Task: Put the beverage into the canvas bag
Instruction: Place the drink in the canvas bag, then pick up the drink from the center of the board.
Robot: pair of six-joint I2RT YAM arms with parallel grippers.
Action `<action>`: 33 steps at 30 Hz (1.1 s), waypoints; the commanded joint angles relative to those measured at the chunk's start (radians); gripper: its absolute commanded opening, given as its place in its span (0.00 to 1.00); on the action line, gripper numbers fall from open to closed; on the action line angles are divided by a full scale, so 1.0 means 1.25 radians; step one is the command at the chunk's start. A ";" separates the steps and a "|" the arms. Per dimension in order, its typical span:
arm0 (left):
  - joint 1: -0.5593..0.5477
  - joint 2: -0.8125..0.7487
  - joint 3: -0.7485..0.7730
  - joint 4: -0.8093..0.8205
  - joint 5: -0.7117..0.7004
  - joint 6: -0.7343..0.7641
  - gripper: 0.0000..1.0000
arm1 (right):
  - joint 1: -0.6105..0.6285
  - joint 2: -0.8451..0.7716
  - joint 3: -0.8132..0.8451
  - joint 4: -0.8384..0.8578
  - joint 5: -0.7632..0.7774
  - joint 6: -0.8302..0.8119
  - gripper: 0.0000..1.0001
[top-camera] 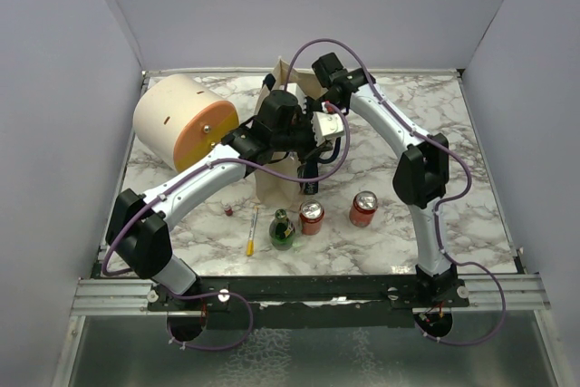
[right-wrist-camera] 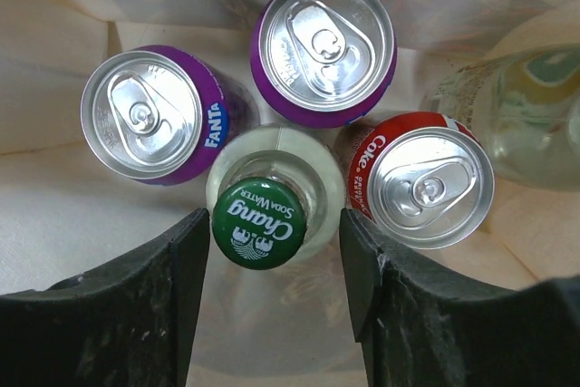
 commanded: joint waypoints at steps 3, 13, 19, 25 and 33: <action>-0.009 -0.027 0.015 0.032 0.071 0.004 0.00 | -0.007 0.029 -0.011 -0.096 -0.011 -0.007 0.61; -0.009 -0.025 0.015 0.032 0.060 0.011 0.00 | -0.007 0.021 0.074 -0.089 -0.038 0.030 0.79; -0.009 -0.019 0.020 0.031 0.059 0.013 0.00 | -0.007 0.010 0.140 -0.091 -0.077 0.051 0.80; -0.009 -0.013 0.027 0.023 0.055 0.017 0.05 | -0.007 -0.033 0.137 -0.073 -0.103 0.064 0.80; -0.009 -0.022 0.077 -0.039 0.034 0.060 0.42 | -0.034 -0.112 0.136 0.038 -0.140 0.182 0.80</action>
